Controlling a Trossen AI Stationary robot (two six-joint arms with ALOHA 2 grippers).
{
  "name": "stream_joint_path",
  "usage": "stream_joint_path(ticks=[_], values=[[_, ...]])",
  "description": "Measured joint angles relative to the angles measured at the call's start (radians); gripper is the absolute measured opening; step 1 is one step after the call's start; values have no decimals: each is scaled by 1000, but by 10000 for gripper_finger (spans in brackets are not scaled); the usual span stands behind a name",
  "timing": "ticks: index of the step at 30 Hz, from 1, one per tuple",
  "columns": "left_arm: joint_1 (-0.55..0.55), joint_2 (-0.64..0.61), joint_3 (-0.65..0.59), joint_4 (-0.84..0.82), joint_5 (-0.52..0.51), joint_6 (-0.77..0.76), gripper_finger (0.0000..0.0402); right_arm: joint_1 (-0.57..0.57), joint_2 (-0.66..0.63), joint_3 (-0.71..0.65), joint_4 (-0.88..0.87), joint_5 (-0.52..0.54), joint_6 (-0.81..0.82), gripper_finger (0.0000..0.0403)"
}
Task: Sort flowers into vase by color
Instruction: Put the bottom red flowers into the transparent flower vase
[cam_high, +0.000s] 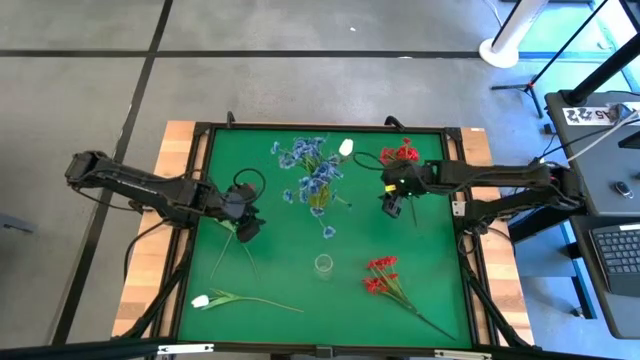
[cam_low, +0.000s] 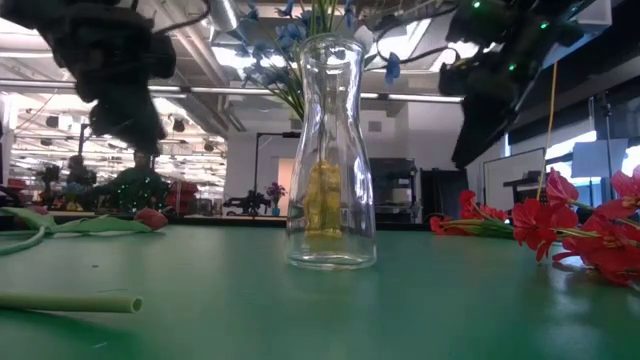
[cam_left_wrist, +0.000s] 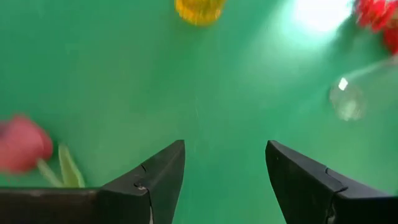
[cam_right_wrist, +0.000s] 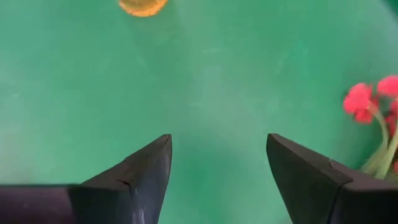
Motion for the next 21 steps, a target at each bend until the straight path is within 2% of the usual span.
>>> stream_joint_path(ticks=[4,9,14,21], values=[[-26,0,0,-30,34,-20,218,68,-46,0,-51,-23,53,261],[-90,0,0,-27,10,-44,217,212,-58,0,-128,9,155,261],[-219,1,-39,60,-79,-123,217,399,-58,0,-167,103,301,261],[-394,1,-56,246,-298,-149,217,670,-49,-8,-114,282,458,261]])
